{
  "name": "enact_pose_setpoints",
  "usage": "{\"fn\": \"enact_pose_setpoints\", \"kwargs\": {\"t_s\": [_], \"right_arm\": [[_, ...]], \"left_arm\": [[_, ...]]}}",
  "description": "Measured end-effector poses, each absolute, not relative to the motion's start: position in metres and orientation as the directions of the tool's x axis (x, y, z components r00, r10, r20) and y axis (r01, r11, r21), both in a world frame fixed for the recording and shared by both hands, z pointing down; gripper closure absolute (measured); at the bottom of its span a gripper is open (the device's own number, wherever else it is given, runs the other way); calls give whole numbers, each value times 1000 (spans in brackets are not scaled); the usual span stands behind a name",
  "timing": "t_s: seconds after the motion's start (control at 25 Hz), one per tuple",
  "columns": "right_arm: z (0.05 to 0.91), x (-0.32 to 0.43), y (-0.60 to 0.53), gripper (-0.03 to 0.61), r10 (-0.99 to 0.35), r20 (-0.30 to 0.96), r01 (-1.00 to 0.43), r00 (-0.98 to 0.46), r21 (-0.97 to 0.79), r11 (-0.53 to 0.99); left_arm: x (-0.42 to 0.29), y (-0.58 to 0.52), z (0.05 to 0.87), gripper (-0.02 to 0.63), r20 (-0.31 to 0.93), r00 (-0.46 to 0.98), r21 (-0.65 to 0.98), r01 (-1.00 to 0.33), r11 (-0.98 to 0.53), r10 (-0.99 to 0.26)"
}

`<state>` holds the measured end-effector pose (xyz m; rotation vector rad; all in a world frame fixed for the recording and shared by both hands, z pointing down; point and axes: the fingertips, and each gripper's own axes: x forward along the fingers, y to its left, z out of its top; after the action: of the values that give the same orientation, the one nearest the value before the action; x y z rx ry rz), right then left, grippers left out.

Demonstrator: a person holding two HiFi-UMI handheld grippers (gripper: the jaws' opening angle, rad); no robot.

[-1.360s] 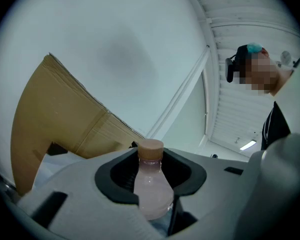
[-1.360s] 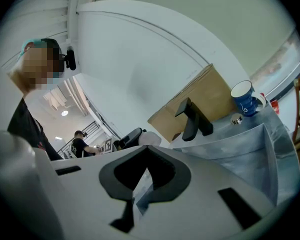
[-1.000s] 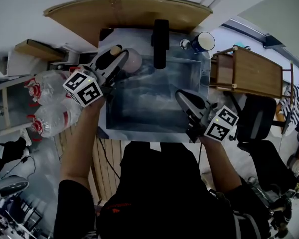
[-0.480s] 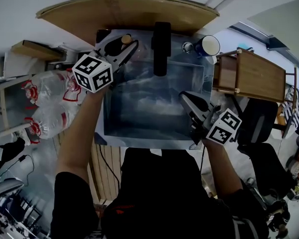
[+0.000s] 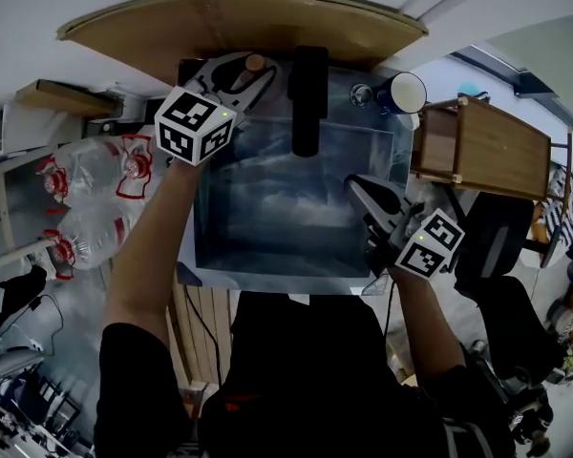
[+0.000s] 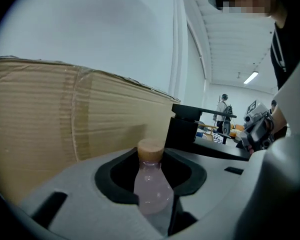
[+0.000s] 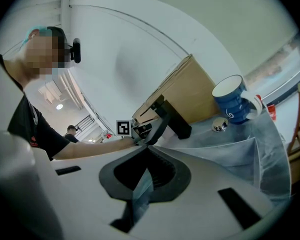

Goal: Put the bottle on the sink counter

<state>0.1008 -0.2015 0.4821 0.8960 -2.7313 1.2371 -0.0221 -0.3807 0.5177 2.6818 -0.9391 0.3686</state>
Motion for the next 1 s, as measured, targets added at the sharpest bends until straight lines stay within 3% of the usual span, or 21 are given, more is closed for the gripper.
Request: {"fn": "enact_pose_setpoints", "kwargs": {"t_s": [0.52, 1.0], "right_arm": [[494, 104, -208, 578, -493, 249, -509, -834, -692, 511], [499, 104, -211, 578, -491, 253, -508, -834, -701, 501]], "left_arm": [[-11, -390, 527, 477, 375, 733, 24, -619, -785, -567], [-9, -392, 532, 477, 375, 736, 19, -614, -789, -564]]}}
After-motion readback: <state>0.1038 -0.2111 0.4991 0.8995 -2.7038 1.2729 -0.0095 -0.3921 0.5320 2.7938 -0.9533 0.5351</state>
